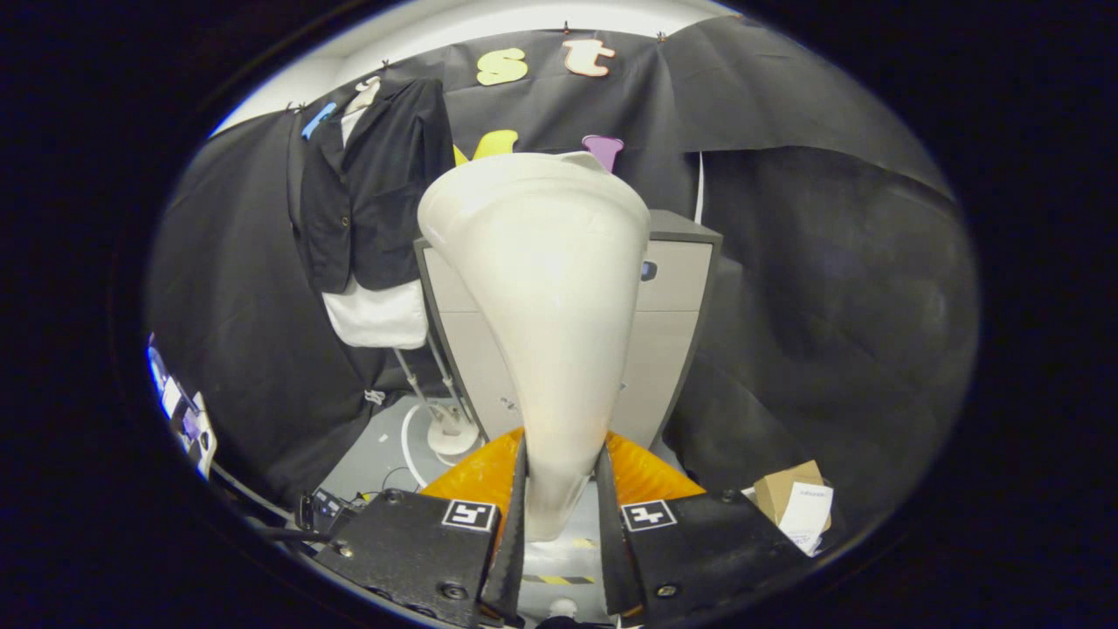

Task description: Iron the clothes twice with a garment steamer, once on the left side and once on the right side.

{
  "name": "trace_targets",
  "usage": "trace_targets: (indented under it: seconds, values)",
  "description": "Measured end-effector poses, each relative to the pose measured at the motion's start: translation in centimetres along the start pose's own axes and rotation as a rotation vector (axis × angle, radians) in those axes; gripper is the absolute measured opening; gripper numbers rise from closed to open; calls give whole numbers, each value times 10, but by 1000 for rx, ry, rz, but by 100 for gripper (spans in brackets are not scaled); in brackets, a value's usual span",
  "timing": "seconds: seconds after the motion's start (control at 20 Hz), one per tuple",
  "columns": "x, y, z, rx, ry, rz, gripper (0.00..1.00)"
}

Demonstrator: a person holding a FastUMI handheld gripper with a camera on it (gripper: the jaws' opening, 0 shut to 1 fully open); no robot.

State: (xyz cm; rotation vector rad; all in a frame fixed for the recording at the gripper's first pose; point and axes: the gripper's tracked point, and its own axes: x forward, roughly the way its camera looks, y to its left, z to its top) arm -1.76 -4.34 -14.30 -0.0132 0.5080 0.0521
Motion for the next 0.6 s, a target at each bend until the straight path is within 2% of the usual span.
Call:
trace_targets:
  seconds: [0.6]
  values:
    - [-9,0,-20,7,22,-10,39]
